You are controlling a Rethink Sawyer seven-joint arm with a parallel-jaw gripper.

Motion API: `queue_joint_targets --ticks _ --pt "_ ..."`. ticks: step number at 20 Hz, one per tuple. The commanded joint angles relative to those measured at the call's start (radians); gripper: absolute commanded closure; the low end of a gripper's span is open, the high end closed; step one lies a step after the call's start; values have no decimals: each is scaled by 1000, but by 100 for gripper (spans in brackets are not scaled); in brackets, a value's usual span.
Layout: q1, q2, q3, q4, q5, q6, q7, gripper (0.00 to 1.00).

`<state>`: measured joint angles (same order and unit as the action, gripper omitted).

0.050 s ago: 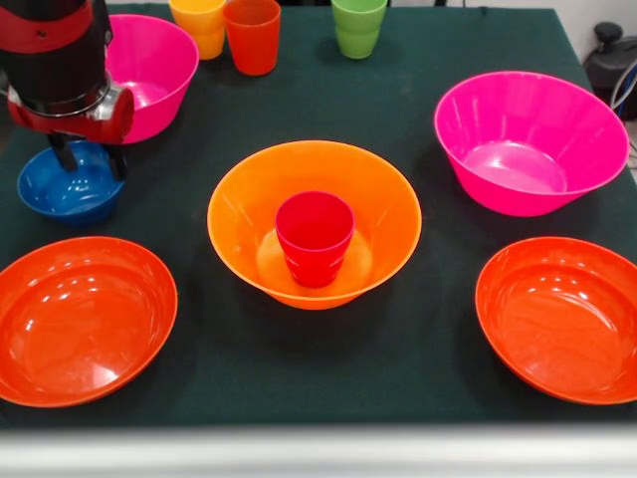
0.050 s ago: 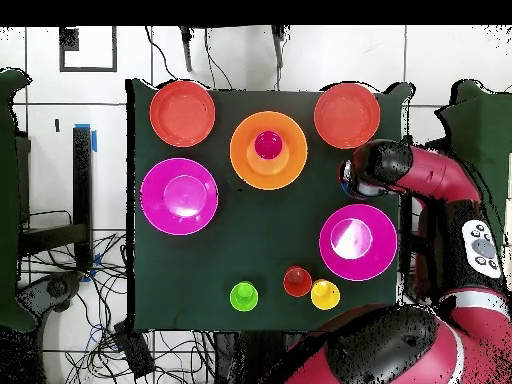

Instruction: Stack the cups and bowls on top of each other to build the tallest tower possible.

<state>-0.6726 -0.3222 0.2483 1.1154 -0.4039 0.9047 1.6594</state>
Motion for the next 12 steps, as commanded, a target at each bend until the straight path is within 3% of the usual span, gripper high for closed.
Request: queue_joint_targets --ticks 1,7,12 --pt "36 66 49 -29 6 11 -23 0" --pt "38 14 45 13 22 37 -15 0" --pt "44 40 48 -22 19 37 -16 0"
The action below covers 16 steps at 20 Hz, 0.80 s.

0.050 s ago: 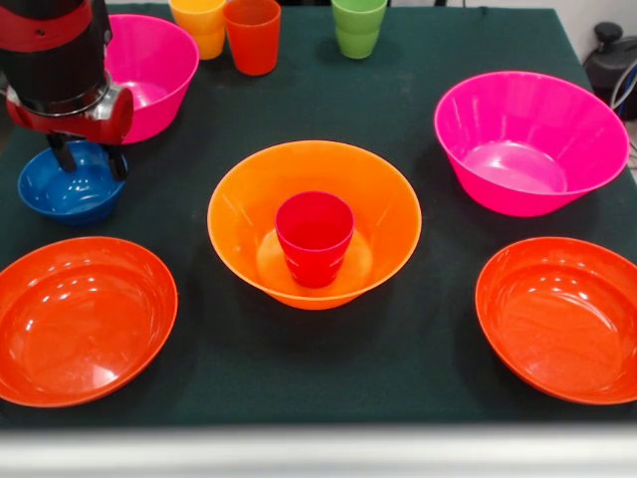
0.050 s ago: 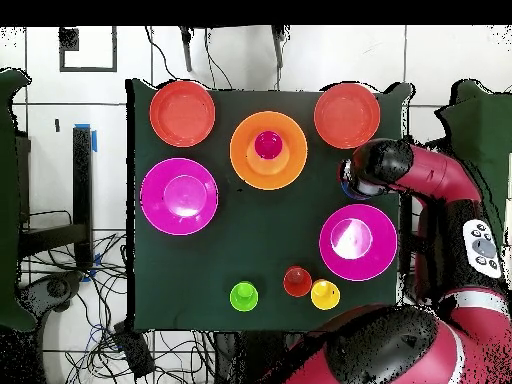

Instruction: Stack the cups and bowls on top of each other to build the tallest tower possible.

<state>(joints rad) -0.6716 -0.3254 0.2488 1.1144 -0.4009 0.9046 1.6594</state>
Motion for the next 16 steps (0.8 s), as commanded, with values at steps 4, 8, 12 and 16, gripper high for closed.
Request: queue_joint_targets --ticks 4,8,12,16 --pt "48 55 50 -42 19 46 -13 0" --pt "58 43 47 -42 28 60 1 0" --pt "68 79 46 -78 29 43 11 0" --pt "73 71 36 -51 37 27 25 0"
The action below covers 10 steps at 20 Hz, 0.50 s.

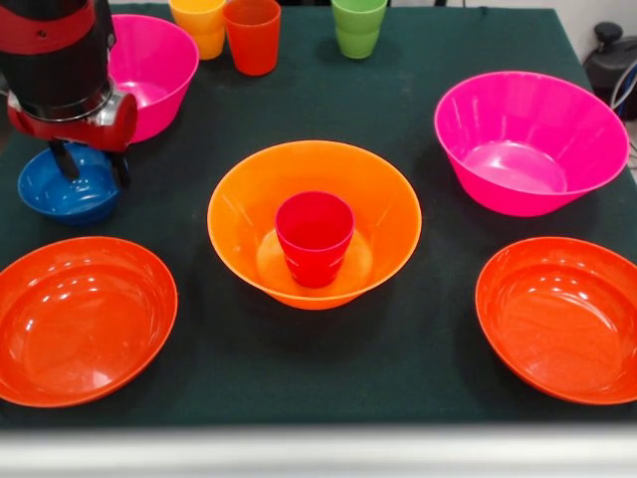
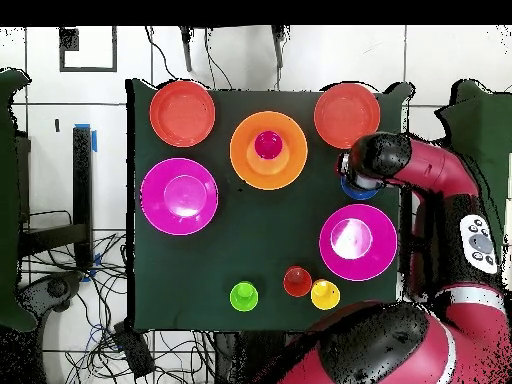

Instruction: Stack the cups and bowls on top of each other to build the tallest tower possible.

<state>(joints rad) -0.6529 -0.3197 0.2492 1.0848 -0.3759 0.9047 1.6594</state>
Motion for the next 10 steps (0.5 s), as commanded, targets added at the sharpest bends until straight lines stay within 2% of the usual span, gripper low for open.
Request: queue_joint_targets --ticks 1,10 --pt "54 67 36 -24 13 26 22 0" --pt "51 97 26 -30 3 -12 15 0"
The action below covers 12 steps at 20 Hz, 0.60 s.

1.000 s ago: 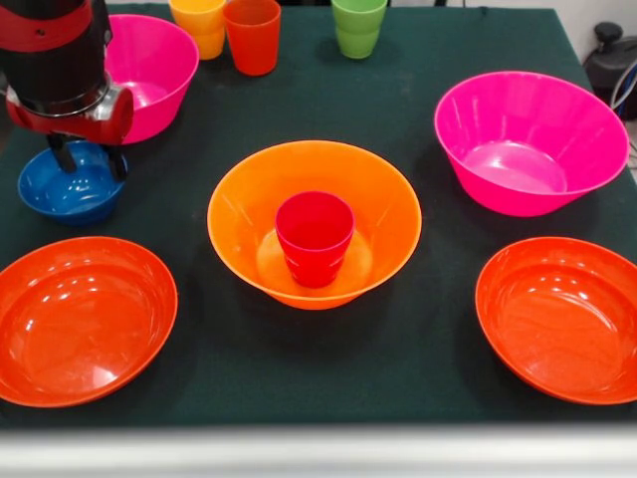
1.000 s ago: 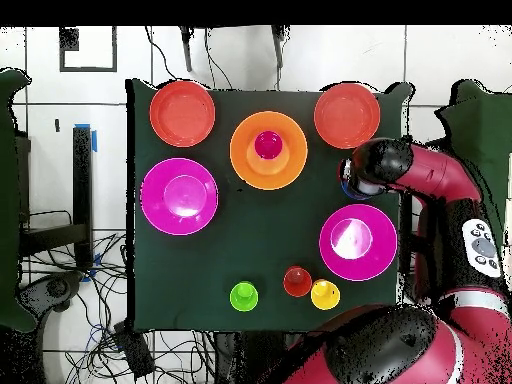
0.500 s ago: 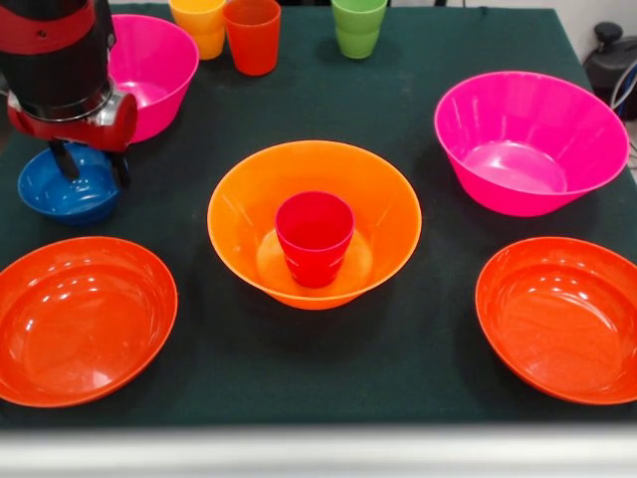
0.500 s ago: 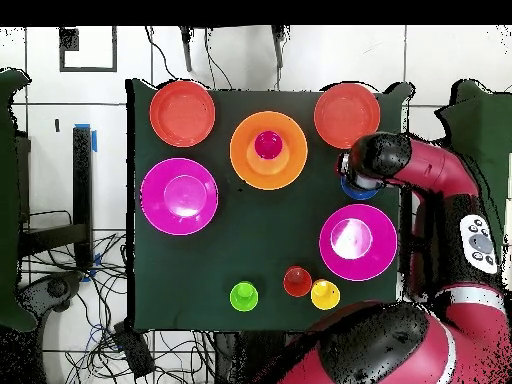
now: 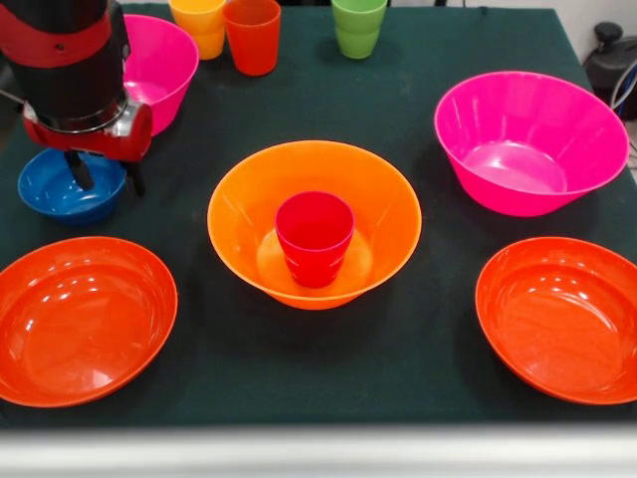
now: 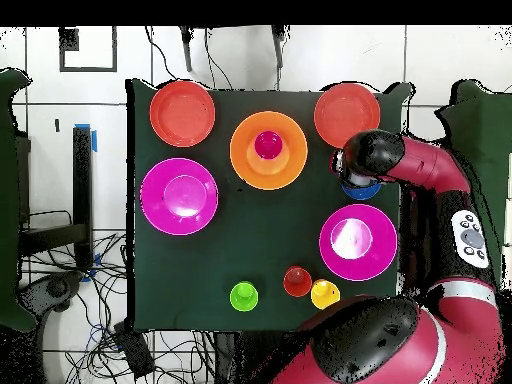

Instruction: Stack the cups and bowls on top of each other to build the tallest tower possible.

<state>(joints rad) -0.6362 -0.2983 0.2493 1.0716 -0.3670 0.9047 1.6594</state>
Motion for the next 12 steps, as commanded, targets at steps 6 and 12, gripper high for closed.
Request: queue_joint_targets --ticks 6,12 --pt "25 89 11 -6 -25 -36 4 0" --pt "30 99 -19 -21 -40 -21 14 0"
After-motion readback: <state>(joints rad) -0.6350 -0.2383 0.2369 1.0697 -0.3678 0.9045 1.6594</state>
